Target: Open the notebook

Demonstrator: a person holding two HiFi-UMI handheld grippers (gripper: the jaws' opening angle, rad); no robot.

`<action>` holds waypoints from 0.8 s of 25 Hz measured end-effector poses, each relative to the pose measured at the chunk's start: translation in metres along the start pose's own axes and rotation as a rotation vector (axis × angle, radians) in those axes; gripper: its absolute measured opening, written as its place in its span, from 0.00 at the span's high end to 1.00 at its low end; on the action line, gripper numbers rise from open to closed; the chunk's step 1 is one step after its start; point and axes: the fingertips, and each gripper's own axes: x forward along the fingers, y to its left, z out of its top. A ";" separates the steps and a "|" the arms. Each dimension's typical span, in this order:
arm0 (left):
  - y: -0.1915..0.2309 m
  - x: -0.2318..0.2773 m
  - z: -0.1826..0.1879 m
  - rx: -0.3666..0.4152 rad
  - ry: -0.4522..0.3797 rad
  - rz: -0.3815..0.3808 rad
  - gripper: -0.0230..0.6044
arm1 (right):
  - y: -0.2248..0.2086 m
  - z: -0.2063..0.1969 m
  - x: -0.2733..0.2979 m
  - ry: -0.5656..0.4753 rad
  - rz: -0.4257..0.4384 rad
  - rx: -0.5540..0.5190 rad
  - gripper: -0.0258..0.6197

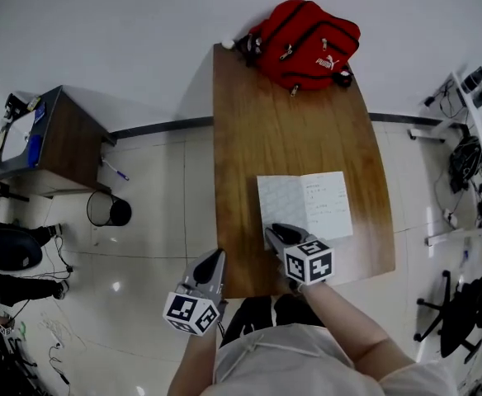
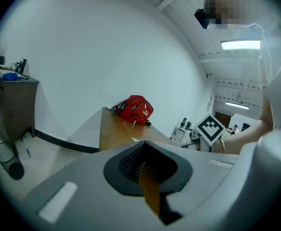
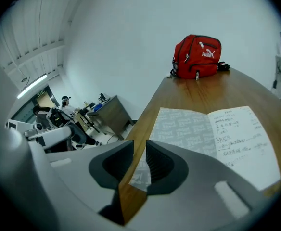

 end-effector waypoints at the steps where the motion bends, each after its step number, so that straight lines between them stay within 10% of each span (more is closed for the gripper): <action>1: -0.004 0.005 0.004 0.008 -0.003 -0.018 0.95 | -0.005 0.007 -0.010 -0.031 -0.018 -0.003 0.83; 12: -0.083 0.020 0.046 0.123 -0.102 -0.113 0.95 | -0.045 0.046 -0.176 -0.319 -0.203 -0.182 0.95; 20: -0.183 -0.004 0.032 0.156 -0.168 -0.087 0.95 | -0.063 0.013 -0.285 -0.396 -0.187 -0.214 0.95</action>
